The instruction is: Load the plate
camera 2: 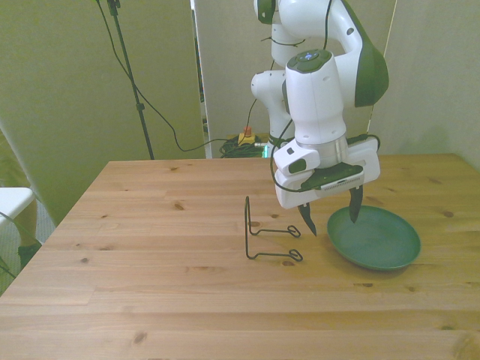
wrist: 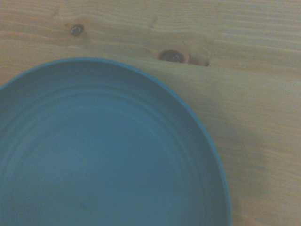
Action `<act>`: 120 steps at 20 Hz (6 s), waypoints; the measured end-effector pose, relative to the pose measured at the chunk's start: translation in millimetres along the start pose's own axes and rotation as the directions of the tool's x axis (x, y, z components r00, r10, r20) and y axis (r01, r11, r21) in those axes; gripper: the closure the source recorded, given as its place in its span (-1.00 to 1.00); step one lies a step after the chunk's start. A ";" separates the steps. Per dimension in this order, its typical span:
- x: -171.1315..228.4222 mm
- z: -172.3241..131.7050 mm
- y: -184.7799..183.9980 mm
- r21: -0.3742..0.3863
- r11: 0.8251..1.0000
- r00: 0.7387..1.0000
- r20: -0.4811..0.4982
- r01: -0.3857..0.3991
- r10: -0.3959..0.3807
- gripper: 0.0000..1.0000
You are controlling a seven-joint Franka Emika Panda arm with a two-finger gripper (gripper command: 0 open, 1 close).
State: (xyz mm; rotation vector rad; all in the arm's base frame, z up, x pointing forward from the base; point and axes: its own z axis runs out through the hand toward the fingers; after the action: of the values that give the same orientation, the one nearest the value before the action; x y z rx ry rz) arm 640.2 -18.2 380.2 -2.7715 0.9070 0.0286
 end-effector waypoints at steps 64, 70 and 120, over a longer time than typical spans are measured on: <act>-94.7 -136.5 22.4 -0.105 0.978 0.897 -0.426 -0.182 0.121 1.00; -90.6 -165.4 36.8 -0.161 0.936 0.798 -0.578 -0.313 0.168 1.00; 2.6 -106.6 8.1 -0.444 0.700 0.691 -0.716 -0.559 0.097 -1.00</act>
State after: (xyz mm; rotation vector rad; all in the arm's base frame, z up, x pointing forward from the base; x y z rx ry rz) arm 632.2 -49.4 482.2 -3.1905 1.9412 -0.7673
